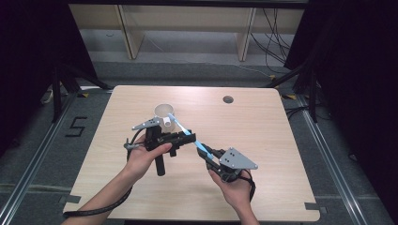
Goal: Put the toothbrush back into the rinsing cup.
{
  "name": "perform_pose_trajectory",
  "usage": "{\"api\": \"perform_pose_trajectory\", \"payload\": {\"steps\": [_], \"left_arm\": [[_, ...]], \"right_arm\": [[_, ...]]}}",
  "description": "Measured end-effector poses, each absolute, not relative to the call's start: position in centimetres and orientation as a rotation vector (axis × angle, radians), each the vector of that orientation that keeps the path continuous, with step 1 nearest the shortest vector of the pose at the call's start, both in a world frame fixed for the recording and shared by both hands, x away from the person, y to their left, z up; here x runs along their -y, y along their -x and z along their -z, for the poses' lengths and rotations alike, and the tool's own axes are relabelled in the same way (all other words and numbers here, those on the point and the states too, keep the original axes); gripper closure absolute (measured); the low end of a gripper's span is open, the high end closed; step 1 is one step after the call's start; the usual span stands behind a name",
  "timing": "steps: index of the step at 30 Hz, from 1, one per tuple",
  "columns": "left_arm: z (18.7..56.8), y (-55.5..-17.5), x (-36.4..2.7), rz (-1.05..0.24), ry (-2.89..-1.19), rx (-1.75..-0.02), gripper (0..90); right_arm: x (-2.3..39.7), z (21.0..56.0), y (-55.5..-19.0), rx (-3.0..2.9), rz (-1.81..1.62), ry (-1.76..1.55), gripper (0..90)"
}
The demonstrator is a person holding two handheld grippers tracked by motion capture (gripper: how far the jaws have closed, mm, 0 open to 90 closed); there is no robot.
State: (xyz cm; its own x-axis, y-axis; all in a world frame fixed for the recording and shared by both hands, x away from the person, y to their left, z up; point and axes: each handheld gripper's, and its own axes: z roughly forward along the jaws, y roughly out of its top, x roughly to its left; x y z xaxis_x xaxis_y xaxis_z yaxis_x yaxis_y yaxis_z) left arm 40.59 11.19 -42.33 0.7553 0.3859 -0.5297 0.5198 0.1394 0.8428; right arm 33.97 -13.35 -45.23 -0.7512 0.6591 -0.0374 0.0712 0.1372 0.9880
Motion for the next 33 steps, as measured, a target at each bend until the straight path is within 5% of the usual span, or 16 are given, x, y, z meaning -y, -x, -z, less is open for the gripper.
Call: {"api": "perform_pose_trajectory", "payload": {"steps": [15, 23, 33], "left_arm": [[41.5, -39.9, -10.4, 0.09, -1.478, -0.698, 83.1], [41.2, -39.9, -10.7, -0.025, -1.531, -0.68, 83.5], [41.1, -39.4, -10.8, -0.261, -1.647, -0.638, 83.5]], "right_arm": [[12.6, 46.0, -34.3, -1.985, -1.591, -0.669, 74.1], [12.9, 45.8, -34.4, -2.019, -1.592, -0.733, 56.7], [13.5, 44.7, -34.1, -1.996, -1.61, -0.789, 53.5]]}}
